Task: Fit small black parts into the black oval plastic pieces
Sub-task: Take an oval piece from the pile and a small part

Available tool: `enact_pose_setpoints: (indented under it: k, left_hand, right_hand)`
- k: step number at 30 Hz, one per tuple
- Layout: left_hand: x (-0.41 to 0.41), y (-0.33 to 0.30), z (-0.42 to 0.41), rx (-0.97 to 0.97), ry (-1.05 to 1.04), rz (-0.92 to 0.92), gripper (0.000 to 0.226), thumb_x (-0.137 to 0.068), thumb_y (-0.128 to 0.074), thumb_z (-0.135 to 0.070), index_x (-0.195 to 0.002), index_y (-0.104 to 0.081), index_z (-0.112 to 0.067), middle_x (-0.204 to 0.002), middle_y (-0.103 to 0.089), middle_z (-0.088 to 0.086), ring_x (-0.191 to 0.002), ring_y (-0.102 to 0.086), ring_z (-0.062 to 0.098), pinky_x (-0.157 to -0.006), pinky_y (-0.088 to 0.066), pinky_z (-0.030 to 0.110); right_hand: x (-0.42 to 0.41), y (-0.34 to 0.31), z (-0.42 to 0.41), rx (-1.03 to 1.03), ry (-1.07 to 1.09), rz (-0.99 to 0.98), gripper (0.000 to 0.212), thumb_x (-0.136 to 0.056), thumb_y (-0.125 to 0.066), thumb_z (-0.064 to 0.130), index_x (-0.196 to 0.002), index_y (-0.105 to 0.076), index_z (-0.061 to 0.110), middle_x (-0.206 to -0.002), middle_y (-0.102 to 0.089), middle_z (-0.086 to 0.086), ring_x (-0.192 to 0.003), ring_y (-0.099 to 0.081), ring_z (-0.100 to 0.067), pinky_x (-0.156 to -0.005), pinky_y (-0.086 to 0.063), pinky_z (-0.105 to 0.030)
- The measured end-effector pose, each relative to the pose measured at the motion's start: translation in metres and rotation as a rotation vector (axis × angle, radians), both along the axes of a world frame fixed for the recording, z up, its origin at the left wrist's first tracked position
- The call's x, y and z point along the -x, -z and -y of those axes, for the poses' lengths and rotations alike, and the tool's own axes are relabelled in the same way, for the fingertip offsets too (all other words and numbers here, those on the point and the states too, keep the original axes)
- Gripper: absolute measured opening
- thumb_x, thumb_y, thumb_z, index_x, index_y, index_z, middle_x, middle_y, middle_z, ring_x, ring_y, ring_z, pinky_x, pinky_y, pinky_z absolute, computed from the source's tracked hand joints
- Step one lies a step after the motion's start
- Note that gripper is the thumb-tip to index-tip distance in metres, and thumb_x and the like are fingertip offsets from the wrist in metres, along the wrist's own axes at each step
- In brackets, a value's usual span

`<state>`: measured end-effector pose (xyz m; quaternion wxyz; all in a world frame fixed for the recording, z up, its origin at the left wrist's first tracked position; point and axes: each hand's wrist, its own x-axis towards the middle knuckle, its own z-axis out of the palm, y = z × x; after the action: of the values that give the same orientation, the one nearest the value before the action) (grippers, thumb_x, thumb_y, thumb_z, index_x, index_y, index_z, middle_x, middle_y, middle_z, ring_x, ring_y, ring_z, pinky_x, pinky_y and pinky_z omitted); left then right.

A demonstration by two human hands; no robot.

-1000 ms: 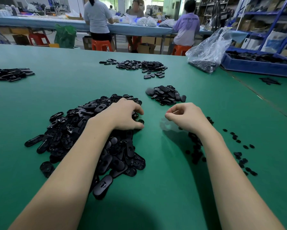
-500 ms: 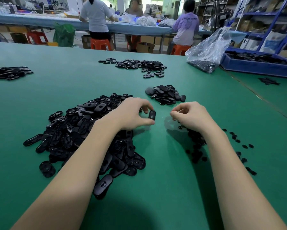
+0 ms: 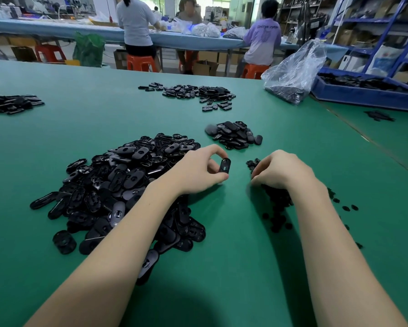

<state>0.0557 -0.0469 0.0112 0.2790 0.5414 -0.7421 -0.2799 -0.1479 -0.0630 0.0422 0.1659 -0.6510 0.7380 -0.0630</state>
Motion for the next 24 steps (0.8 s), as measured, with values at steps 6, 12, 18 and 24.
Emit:
enact_pose_setpoints:
  k: [6,12,18,24]
  left_hand:
    - [0.005,-0.0007,-0.0045,0.016,-0.02,0.034,0.035,-0.085,-0.07,-0.028,-0.11,-0.045,-0.028,-0.08,-0.076,-0.014,-0.059,-0.058,-0.002,-0.056,-0.04,0.009]
    - [0.0056,0.0006,-0.0032,-0.014,-0.024,-0.124,0.036,-0.084,-0.064,-0.011,-0.107,-0.04,-0.026,-0.09,-0.077,-0.014,-0.078,-0.069,0.013,-0.062,-0.05,0.016]
    - [0.0068,0.0016,0.0006,-0.214,-0.004,-0.61,0.035,-0.088,-0.066,0.009,-0.106,-0.048,-0.016,-0.105,-0.073,0.019,-0.088,-0.076,0.025,-0.082,-0.061,0.033]
    - [0.0077,0.0041,0.0022,-0.272,-0.045,-0.769,0.036,-0.089,-0.064,0.012,-0.115,-0.054,-0.01,-0.108,-0.068,0.026,-0.091,-0.076,0.029,-0.078,-0.061,0.027]
  right_hand:
    - [-0.0051,0.0047,0.0009,0.034,0.064,0.007,0.02,-0.08,-0.074,0.026,-0.1,-0.076,0.028,-0.107,-0.069,0.0,-0.099,-0.065,-0.026,-0.076,-0.045,-0.028]
    - [-0.0107,0.0049,0.0,0.043,-0.014,-0.034,0.019,-0.083,-0.069,0.022,-0.099,-0.075,0.031,-0.107,-0.069,0.0,-0.099,-0.065,-0.026,-0.077,-0.047,-0.03]
    - [-0.0105,0.0031,-0.0017,0.04,-0.052,-0.041,0.016,-0.085,-0.068,0.022,-0.095,-0.075,0.032,-0.108,-0.07,0.0,-0.1,-0.065,-0.026,-0.08,-0.051,-0.031]
    - [-0.0089,0.0035,0.0003,0.125,-0.096,0.148,0.009,-0.08,-0.068,0.023,-0.082,-0.072,0.031,-0.093,-0.073,0.01,-0.093,-0.068,-0.019,-0.081,-0.055,-0.032]
